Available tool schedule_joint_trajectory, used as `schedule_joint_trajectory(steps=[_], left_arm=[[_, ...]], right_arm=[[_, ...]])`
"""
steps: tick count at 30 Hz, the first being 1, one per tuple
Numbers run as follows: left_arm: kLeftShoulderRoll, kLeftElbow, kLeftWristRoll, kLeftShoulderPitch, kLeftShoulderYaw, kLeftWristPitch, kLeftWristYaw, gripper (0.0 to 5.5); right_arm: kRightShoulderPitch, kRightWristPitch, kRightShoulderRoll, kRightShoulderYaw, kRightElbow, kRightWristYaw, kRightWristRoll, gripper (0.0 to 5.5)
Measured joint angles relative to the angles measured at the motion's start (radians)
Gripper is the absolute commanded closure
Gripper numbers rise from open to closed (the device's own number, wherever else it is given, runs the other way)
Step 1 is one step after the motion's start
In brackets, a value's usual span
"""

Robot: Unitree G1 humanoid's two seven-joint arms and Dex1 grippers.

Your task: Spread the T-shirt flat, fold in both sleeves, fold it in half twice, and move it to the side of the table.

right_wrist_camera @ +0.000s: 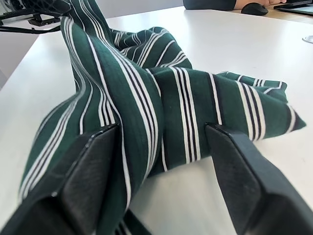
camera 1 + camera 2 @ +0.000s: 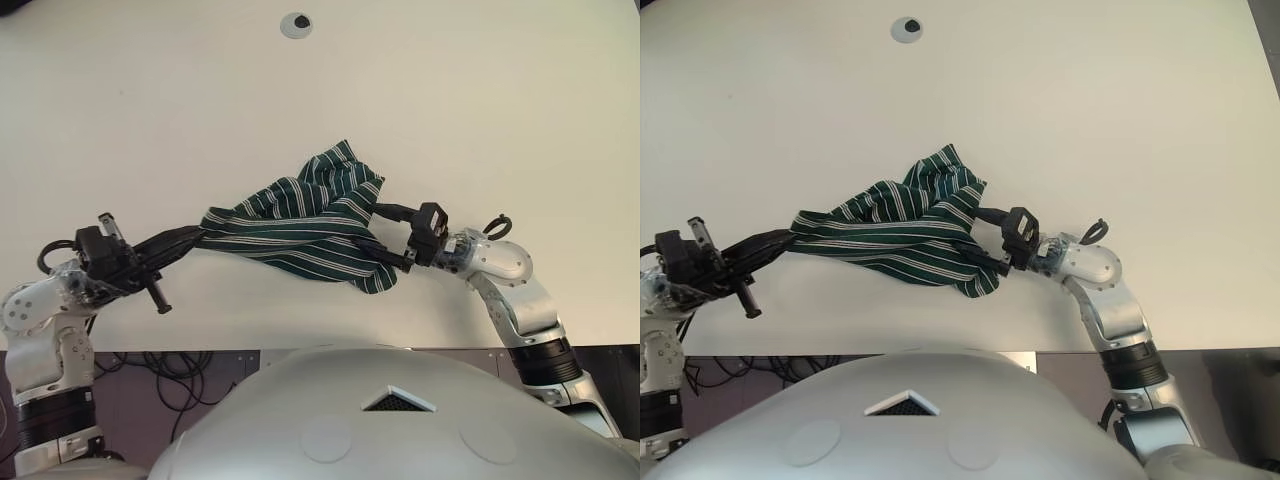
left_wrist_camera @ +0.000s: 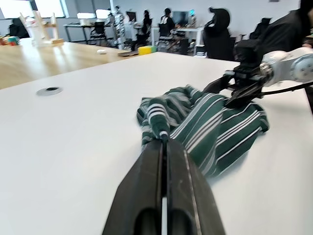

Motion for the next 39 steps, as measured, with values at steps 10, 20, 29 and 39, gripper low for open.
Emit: schedule_joint_trajectory(steps=[10, 20, 29, 39], left_arm=[[0.023, 0.176, 0.098, -0.040, 0.007, -0.043, 0.054, 5.50], [0.020, 0.212, 0.106, -0.067, -0.022, -0.069, 0.063, 5.50], [0.015, 0.212, 0.105, -0.068, -0.044, -0.076, 0.068, 5.50], [0.016, 0.213, 0.105, -0.071, -0.046, -0.077, 0.070, 5.50]], right_arm=[[0.026, 0.013, -0.003, -0.037, 0.002, 0.025, 0.040, 2.99], [0.072, 0.001, -0.039, 0.051, -0.042, 0.108, 0.008, 4.73], [0.037, 0.084, -0.002, -0.052, -0.054, 0.062, 0.156, 5.48], [0.020, 0.200, 0.004, -0.104, -0.071, 0.045, 0.245, 3.94]])
